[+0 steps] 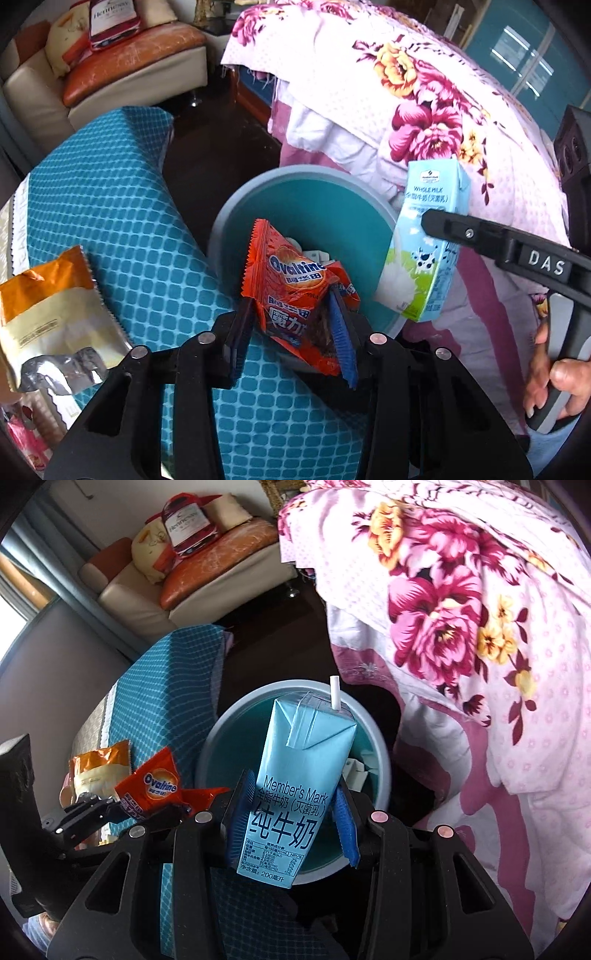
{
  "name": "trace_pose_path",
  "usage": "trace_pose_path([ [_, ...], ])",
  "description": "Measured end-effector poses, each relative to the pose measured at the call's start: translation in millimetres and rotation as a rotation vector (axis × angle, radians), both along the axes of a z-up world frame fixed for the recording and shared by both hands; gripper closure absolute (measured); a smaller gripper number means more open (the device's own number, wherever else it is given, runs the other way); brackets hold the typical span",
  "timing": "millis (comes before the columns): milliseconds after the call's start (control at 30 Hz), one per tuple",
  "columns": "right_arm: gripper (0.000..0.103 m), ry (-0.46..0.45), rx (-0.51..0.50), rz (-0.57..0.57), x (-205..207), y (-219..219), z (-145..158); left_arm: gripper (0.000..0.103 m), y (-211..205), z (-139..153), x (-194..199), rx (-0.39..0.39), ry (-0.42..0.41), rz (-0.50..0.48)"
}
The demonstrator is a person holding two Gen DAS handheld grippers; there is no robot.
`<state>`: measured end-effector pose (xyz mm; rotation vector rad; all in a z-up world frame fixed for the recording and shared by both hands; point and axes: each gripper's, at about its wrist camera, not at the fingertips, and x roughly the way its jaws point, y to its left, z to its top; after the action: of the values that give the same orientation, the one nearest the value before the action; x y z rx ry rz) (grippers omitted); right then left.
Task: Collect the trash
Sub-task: 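Carry the wrapper and carton over the teal bin and release both inside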
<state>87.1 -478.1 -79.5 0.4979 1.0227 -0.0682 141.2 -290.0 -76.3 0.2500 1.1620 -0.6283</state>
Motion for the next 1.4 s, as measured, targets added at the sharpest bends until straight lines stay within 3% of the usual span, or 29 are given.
trace_pose_path([
  [100, 0.063, 0.002, 0.004, -0.003, 0, -3, -2, 0.042, -4, 0, -3, 0.015, -0.017, -0.006],
  [167, 0.063, 0.004, 0.007, -0.002, 1, -3, -4, 0.022, -4, 3, -5, 0.022, -0.041, 0.000],
  [267, 0.063, 0.005, 0.009, 0.002, 1, -2, -4, 0.016, 0, 8, -7, 0.009, -0.056, 0.016],
  [933, 0.061, 0.064, 0.021, 0.069, 9, 38, -14, 0.012, 62, 14, -19, -0.008, -0.001, 0.127],
  [967, 0.060, 0.066, 0.021, 0.070, 9, 40, -14, 0.012, 64, 15, -20, -0.007, -0.001, 0.130],
  [1033, 0.042, 0.074, 0.023, 0.071, 8, 45, -14, 0.012, 68, 15, -22, -0.004, -0.003, 0.134],
  [1100, 0.031, 0.084, 0.023, 0.067, 7, 50, -13, 0.012, 74, 17, -25, -0.003, -0.004, 0.140],
  [1200, 0.026, 0.106, 0.034, 0.072, 4, 57, -12, 0.012, 83, 20, -30, -0.007, -0.004, 0.148],
  [1400, 0.026, 0.109, 0.027, 0.099, -5, 75, -5, 0.012, 112, 25, -45, -0.009, -0.013, 0.175],
])
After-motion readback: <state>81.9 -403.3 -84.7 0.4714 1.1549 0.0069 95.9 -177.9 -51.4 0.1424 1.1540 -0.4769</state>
